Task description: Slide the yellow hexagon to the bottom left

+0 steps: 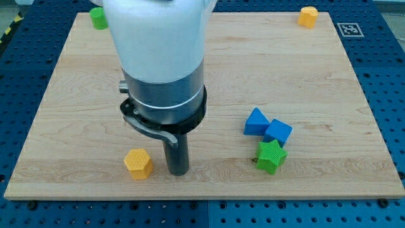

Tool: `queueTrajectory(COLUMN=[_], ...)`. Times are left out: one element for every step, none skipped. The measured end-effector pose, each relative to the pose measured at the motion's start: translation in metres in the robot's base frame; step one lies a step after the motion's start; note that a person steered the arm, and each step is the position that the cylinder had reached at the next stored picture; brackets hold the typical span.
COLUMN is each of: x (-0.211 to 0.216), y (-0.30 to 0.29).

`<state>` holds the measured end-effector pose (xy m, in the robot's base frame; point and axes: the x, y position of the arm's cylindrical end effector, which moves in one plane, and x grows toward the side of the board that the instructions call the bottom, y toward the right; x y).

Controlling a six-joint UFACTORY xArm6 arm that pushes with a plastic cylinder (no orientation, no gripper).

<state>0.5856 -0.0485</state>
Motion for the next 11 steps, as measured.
queueTrajectory(x=[0.0,0.0,0.0,0.0,-0.005,-0.006,-0.006,-0.007,-0.007,-0.007,-0.007], y=[-0.036,-0.065,-0.092,-0.118,-0.118,-0.119,-0.129,-0.14,-0.152,-0.156,-0.155])
